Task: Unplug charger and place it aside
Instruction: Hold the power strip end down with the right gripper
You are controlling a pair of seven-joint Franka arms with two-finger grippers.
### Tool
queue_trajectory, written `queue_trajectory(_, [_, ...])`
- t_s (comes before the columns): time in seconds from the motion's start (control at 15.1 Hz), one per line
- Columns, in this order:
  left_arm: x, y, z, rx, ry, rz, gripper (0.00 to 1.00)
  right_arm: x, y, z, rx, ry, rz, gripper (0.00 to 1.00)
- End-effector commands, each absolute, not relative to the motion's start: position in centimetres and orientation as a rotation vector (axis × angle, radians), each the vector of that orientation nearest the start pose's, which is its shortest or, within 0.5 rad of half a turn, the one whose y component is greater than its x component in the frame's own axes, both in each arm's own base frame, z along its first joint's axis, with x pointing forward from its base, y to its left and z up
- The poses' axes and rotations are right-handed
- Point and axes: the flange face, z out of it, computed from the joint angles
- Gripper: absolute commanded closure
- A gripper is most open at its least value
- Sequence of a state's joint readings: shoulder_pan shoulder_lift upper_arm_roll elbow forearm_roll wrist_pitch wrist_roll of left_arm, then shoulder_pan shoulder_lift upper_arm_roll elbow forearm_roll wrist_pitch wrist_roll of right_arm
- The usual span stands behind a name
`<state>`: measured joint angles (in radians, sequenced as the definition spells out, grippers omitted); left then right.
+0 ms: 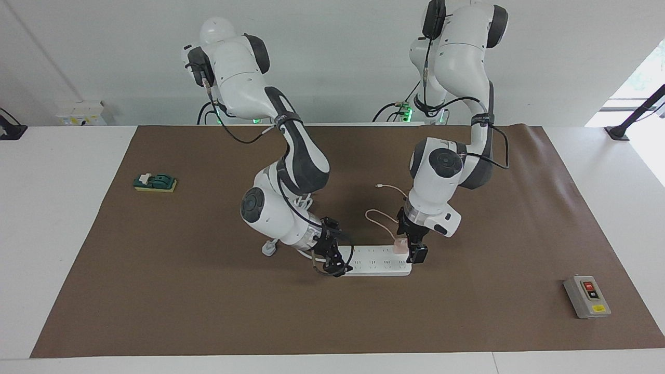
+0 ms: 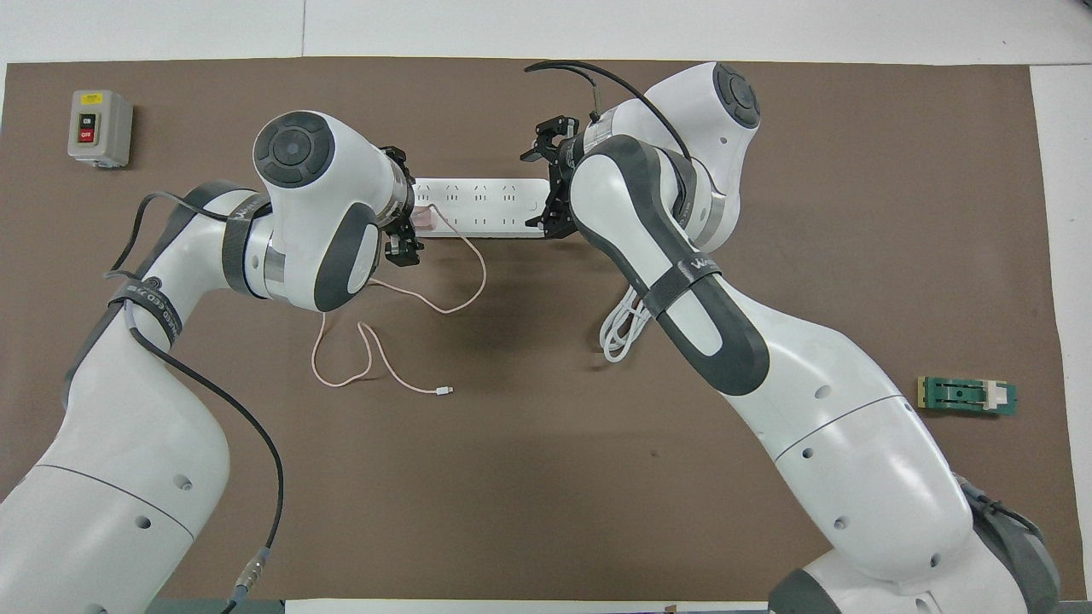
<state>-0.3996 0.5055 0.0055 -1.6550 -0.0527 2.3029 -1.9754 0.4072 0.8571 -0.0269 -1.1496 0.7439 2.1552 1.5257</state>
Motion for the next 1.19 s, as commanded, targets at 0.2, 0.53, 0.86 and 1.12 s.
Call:
queue_trajectory(0.2, [63.6,-26.6,33.0,2.054,2.165,0.049,0.0,72.1,31.7,28.2,-1.808,1.831,0.547,0.0])
queue_trajectory(0.53, [63.6,-26.5,33.0,2.053,2.166,0.05,0.0,71.7,32.3,27.9,-1.806,1.832,0.58,0.0])
queue_trajectory(0.86, [63.7,-26.3,33.0,2.05,2.169,0.05,0.0,71.0,33.4,28.2,-1.828,1.819,0.624,0.0])
queue_trajectory(1.12, [63.7,-26.2,32.9,2.049,2.175,0.047,0.0,70.4,33.9,28.1,-1.857,1.812,0.661,0.0])
